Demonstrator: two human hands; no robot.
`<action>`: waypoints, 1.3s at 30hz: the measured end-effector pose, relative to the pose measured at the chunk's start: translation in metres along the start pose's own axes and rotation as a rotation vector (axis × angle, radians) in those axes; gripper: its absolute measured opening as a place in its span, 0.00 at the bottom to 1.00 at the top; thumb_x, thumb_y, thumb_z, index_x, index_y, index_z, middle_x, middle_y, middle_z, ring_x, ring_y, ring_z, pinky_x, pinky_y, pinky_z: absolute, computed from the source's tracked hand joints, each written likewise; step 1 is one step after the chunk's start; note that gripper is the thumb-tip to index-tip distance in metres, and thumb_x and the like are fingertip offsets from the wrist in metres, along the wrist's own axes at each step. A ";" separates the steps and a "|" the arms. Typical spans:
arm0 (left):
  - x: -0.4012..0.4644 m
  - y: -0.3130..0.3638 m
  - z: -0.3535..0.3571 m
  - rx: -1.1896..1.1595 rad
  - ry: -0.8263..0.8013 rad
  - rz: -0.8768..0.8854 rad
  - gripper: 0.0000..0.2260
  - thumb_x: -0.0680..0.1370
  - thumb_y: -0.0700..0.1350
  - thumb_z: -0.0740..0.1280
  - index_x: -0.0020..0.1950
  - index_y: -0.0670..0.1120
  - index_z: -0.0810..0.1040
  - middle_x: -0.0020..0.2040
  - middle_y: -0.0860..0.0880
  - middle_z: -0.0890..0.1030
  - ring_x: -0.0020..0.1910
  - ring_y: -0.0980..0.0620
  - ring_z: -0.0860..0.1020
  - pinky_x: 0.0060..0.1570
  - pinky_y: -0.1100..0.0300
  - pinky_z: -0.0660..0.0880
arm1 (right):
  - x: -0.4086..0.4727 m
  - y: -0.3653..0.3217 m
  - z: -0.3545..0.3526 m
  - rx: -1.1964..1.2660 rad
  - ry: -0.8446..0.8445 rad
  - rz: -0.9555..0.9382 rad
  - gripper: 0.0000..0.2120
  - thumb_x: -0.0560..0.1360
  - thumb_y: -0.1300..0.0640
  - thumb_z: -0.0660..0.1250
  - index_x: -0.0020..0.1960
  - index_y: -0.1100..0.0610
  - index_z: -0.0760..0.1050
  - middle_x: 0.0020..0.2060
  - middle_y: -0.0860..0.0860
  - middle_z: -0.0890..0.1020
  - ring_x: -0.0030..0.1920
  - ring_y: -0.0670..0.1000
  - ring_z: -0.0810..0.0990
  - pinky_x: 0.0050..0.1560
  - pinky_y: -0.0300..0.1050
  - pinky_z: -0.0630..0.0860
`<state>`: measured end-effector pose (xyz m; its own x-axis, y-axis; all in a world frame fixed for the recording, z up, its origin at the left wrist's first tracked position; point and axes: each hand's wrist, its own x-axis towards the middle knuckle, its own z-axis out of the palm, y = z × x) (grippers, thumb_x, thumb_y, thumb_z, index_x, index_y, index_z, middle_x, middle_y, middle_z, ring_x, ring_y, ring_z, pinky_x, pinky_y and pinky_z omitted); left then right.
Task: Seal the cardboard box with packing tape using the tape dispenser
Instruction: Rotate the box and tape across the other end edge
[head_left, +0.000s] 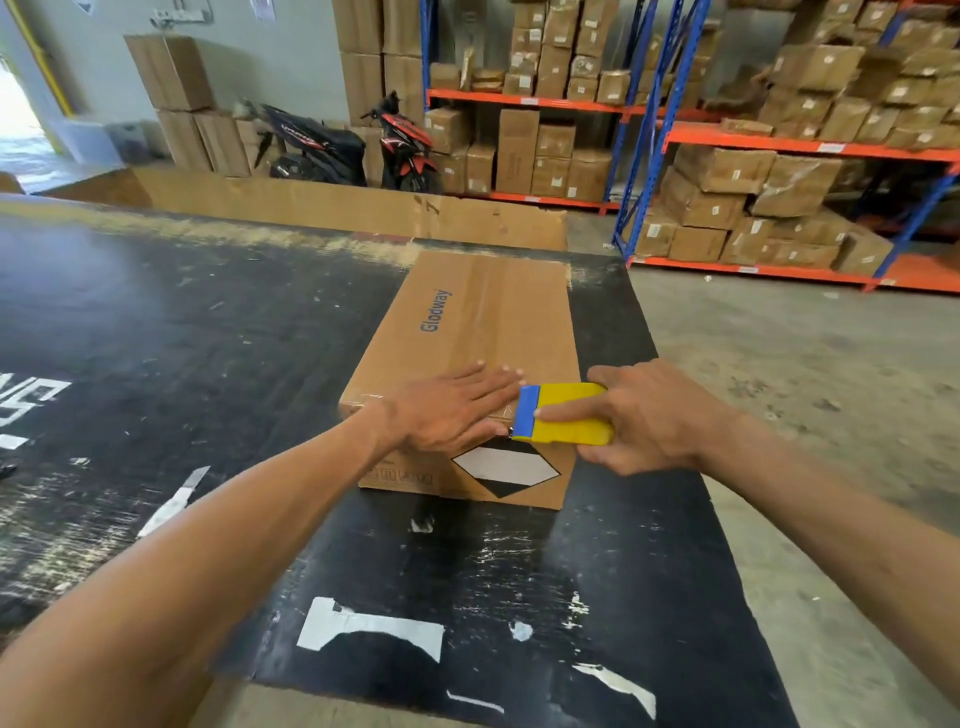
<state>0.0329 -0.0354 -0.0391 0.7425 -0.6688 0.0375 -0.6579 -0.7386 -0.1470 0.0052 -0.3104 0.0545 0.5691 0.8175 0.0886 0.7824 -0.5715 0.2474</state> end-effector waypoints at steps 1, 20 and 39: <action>0.000 0.000 -0.001 0.002 -0.002 -0.003 0.33 0.82 0.62 0.38 0.82 0.44 0.47 0.82 0.47 0.47 0.81 0.52 0.46 0.79 0.51 0.42 | 0.000 0.003 -0.001 0.002 0.008 -0.007 0.26 0.70 0.36 0.57 0.67 0.33 0.74 0.35 0.47 0.64 0.29 0.51 0.65 0.32 0.44 0.60; 0.018 0.020 -0.014 0.072 0.115 -0.084 0.35 0.80 0.65 0.50 0.80 0.43 0.60 0.74 0.41 0.70 0.71 0.43 0.71 0.75 0.50 0.60 | -0.058 0.074 0.034 0.114 0.045 -0.138 0.25 0.70 0.41 0.62 0.68 0.38 0.76 0.38 0.52 0.73 0.23 0.52 0.69 0.28 0.40 0.61; 0.050 0.031 -0.003 0.000 -0.013 -0.062 0.40 0.77 0.70 0.34 0.82 0.46 0.46 0.82 0.47 0.48 0.81 0.51 0.45 0.79 0.49 0.43 | -0.070 0.086 0.059 0.022 -0.046 -0.074 0.25 0.70 0.38 0.60 0.67 0.32 0.71 0.48 0.57 0.82 0.33 0.58 0.83 0.25 0.43 0.73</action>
<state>0.0496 -0.0916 -0.0390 0.7834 -0.6206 0.0341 -0.6106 -0.7787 -0.1444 0.0476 -0.4212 0.0129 0.5196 0.8540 0.0265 0.8282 -0.5111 0.2299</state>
